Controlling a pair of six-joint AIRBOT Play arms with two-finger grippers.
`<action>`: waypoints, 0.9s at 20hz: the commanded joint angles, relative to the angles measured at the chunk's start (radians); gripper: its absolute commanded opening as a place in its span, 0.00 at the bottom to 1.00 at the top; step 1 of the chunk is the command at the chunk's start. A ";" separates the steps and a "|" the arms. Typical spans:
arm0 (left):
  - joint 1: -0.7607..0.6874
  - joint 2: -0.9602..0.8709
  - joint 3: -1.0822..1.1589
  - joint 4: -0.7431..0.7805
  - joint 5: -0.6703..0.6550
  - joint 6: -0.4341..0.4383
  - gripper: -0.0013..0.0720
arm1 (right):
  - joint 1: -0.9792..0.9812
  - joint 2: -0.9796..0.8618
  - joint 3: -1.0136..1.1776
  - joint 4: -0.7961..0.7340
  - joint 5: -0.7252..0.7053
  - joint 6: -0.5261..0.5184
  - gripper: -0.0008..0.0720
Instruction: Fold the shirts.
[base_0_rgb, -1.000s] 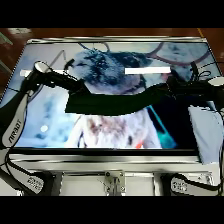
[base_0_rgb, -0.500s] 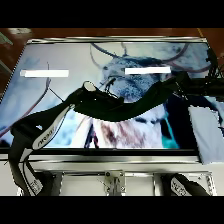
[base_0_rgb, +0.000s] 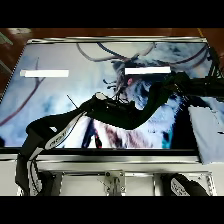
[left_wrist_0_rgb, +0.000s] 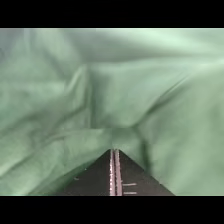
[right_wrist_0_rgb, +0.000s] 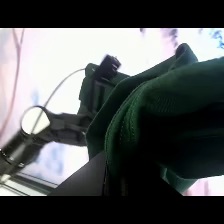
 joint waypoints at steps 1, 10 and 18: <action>0.135 0.084 0.001 0.151 0.010 0.031 0.07 | 0.134 -0.006 0.001 -0.071 -0.117 0.002 0.12; 0.737 0.533 0.001 0.352 -0.097 0.010 0.07 | 0.649 -0.352 0.001 -0.062 -0.596 -0.018 0.12; 0.838 0.707 0.001 0.355 -0.234 0.044 0.07 | 0.861 -0.631 0.001 0.334 -1.012 -0.021 0.12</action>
